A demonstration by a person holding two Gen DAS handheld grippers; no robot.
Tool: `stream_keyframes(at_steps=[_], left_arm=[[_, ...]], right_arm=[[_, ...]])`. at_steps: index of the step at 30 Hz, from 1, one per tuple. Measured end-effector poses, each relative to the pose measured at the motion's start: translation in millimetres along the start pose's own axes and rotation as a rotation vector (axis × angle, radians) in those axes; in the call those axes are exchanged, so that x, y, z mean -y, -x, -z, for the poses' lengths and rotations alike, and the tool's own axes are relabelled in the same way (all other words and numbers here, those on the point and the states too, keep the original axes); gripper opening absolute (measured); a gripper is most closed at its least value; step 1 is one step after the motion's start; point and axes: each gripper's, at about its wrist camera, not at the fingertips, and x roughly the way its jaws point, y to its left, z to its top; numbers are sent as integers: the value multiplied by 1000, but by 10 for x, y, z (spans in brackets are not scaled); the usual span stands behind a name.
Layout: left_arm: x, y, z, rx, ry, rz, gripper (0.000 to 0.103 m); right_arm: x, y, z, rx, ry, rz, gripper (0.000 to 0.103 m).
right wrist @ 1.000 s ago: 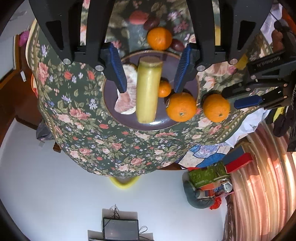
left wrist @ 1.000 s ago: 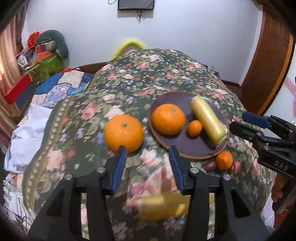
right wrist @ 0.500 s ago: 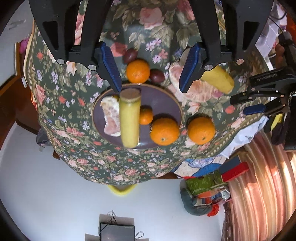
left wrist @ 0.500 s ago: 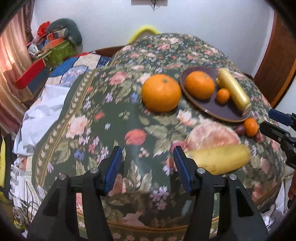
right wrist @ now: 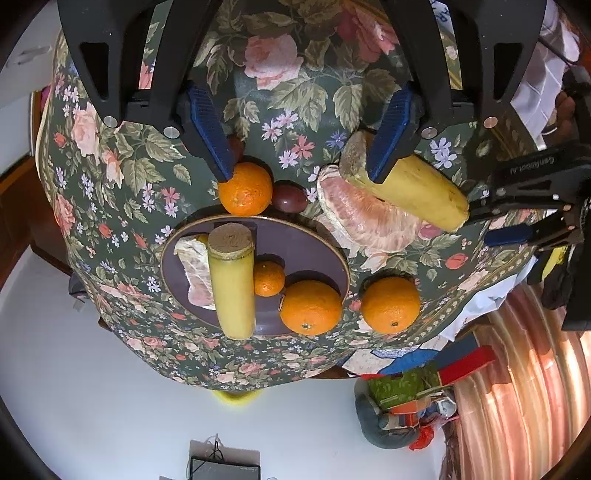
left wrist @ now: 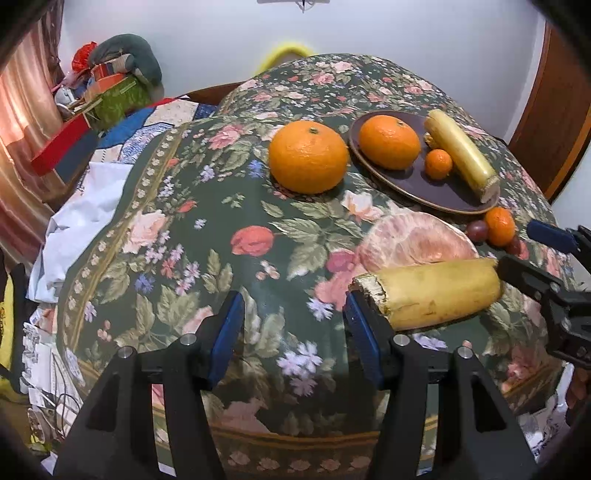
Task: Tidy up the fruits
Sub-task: 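Move both grippers back toward the remaining fruit beside the plate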
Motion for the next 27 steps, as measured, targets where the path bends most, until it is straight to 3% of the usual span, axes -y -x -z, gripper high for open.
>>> stream_keyframes(at_steps=[6, 10, 18, 27], left_arm=[[273, 90, 70, 3, -56, 67, 57], [427, 163, 85, 21, -105, 61, 57], [420, 414, -81, 70, -78, 127, 57], [963, 293, -98, 60, -201, 187, 70]], right_arm=[[53, -24, -47, 17, 2, 38, 71], [97, -34, -56, 14, -2, 48, 71], [434, 169, -71, 54, -79, 53, 72], [839, 288, 46, 47, -152, 90, 72]])
